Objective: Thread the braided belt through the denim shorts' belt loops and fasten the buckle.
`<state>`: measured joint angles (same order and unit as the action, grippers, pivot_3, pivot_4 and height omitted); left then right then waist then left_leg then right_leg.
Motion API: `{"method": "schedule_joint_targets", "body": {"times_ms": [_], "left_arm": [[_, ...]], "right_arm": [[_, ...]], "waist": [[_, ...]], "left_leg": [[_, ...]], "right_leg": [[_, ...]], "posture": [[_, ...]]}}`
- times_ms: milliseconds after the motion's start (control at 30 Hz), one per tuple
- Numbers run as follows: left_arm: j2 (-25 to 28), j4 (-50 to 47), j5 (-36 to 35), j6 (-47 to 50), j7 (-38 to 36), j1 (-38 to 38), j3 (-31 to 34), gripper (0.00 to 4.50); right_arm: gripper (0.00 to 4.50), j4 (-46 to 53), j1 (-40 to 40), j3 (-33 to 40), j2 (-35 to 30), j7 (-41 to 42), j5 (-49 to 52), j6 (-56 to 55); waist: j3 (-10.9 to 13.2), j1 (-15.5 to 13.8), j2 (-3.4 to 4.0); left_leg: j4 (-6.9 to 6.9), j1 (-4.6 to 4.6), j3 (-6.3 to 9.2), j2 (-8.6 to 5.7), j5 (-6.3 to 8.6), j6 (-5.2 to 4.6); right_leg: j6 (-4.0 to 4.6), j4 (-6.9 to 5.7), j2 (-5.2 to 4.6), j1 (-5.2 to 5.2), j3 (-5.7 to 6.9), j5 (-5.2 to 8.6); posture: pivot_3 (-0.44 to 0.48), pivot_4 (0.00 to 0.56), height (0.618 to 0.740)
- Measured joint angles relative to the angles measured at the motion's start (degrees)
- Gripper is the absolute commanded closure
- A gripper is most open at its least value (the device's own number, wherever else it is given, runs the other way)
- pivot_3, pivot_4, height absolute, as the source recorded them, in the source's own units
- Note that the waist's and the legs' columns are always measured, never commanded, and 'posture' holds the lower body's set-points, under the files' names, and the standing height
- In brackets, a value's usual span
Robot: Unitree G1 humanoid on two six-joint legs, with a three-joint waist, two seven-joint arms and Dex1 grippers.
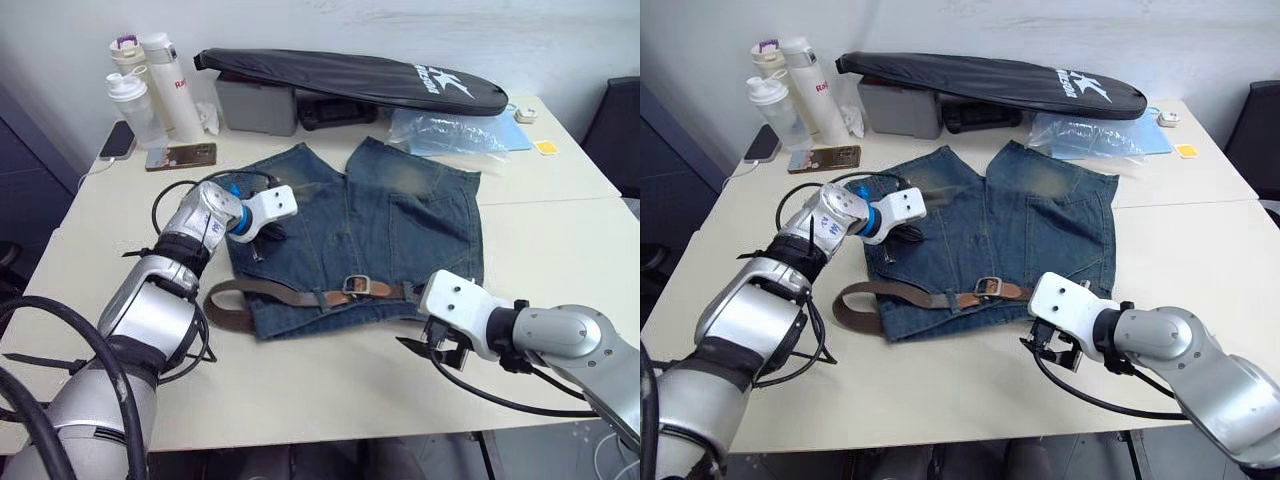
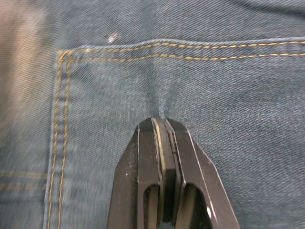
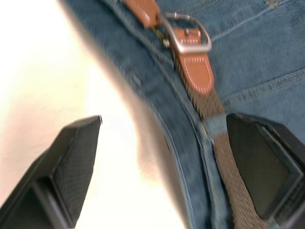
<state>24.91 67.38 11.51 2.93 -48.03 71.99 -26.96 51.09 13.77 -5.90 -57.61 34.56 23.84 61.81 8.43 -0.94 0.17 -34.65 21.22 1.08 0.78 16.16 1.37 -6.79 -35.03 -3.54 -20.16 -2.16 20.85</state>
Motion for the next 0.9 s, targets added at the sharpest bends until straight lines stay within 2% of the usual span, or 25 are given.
{"method": "schedule_joint_targets", "body": {"times_ms": [133, 300, 400, 667, 733, 900], "left_arm": [[-0.14, 4.31, 2.08, -2.28, 2.54, 2.06, 1.37, 4.47], [-0.46, 5.74, 2.57, -1.79, 1.6, 2.29, 3.71, 4.47], [-0.74, 5.74, 2.16, 0.18, 0.16, 2.27, 6.13, 3.55], [0.5, 3.72, -1.25, 6.19, -7.43, 2.34, 12.82, 0.06], [1.33, 2.26, -2.18, 7.24, -9.37, 2.51, 14.22, 0.06], [4.5, -6.84, -5.44, 6.45, -20.59, 0.74, 16.59, 0.06]], "right_arm": [[0.0, -0.05, 0.21, -0.01, 0.02, -0.34, -0.33, 0.04], [0.0, -0.05, 0.25, -0.04, 0.26, -0.46, -0.35, 0.04], [0.0, -0.09, 0.83, -0.41, 0.67, -0.49, -0.35, 0.03], [0.0, -1.65, 3.35, -1.67, 1.25, -0.19, -0.36, -0.53], [0.0, -1.83, 4.06, -2.15, 1.82, 0.09, -0.32, -0.61], [0.0, -4.47, 9.66, -6.44, 5.47, 0.79, -0.83, -2.34]], "waist": [[0.01, 0.01, -0.01], [0.0, -0.03, 0.0], [-0.01, -0.04, 0.0], [-0.02, -0.02, 0.02], [-0.02, -0.02, 0.02], [-0.14, 0.73, 0.16]], "left_leg": [[0.0, 0.0, -0.02, 0.01, -0.01, 0.01], [0.01, 0.0, -0.03, 0.01, -0.05, 0.08], [0.0, 0.0, -0.03, 0.0, -0.09, 0.16], [-0.03, 0.0, -0.05, -0.01, -0.1, 0.16], [-0.04, 0.01, -0.06, -0.01, -0.12, 0.21], [-0.03, -0.05, -0.09, -0.01, -0.15, 0.25]], "right_leg": [[0.0, -0.04, 0.0, -0.02, -0.01, 0.0], [0.0, -0.09, 0.0, -0.03, -0.02, 0.0], [0.0, -0.12, -0.01, -0.03, -0.01, 0.0], [0.0, -0.32, -0.01, -0.12, -0.03, 0.0], [0.0, -0.39, -0.01, -0.17, -0.03, 0.0], [0.0, -0.51, -0.04, -0.2, 0.0, 0.0]], "posture": [[0.0, 0.15, 0.74], [0.0, 0.15, 0.74], [0.0, 0.15, 0.74], [0.0, 0.15, 0.74], [0.0, 0.15, 0.74], [0.0, 0.15, 0.74]]}}
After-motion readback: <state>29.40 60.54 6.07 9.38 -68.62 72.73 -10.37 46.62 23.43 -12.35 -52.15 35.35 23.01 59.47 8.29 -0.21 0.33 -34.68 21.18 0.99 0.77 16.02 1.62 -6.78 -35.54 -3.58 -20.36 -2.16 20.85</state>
